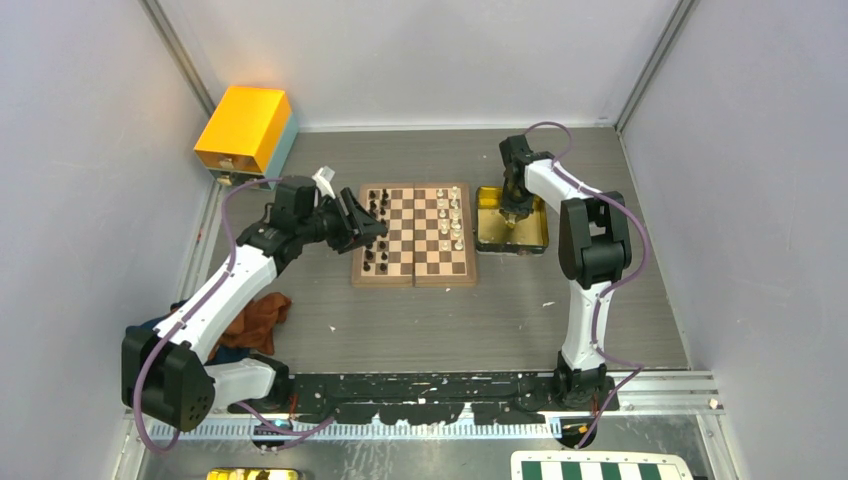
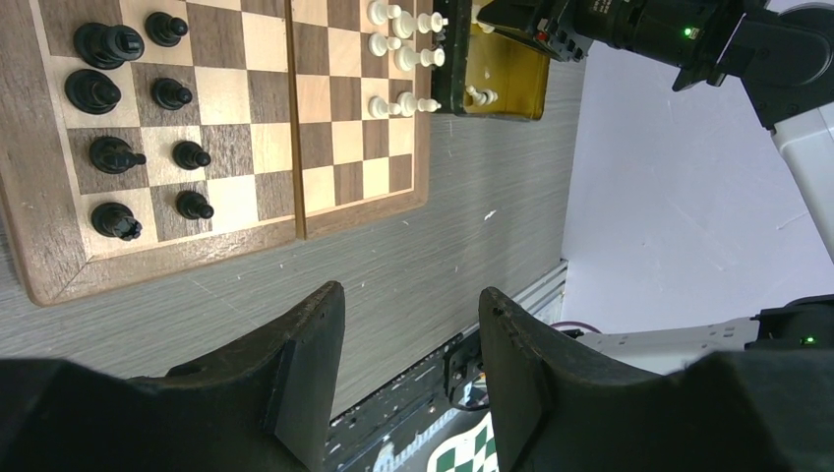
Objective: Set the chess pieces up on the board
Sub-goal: Adjust the chess piece in the storage box.
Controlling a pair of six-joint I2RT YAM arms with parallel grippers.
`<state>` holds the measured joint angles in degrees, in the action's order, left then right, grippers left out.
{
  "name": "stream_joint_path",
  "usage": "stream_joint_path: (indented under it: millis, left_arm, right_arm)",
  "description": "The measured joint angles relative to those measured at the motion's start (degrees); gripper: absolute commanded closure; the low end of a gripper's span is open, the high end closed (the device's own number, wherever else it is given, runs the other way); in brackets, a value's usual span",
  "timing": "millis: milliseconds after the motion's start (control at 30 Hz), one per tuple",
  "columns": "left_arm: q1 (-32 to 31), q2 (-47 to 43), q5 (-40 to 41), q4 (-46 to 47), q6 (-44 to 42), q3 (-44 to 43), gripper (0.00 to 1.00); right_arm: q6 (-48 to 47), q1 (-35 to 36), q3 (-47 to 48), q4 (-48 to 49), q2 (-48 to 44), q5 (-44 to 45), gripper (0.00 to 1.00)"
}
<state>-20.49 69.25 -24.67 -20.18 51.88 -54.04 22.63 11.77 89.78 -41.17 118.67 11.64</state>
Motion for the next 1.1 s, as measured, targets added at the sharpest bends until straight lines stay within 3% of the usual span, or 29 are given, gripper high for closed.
stream_joint_path:
  millis: [333, 767, 1100]
  left_arm:
    - [0.0, 0.0, -0.02, 0.26, 0.17, 0.22, 0.46]
    - [0.0, 0.0, -0.48, 1.6, 0.83, 2.34, 0.47]
    - [0.02, -0.11, -0.92, 1.64, 0.66, 2.54, 0.47]
  right_arm:
    - [0.02, 0.0, -0.02, 0.15, -0.31, -0.81, 0.93]
    - [4.7, -0.15, -8.13, 4.15, -6.1, -5.55, 0.99]
    - [17.53, -0.15, -16.63, 14.16, -10.67, -5.27, 0.99]
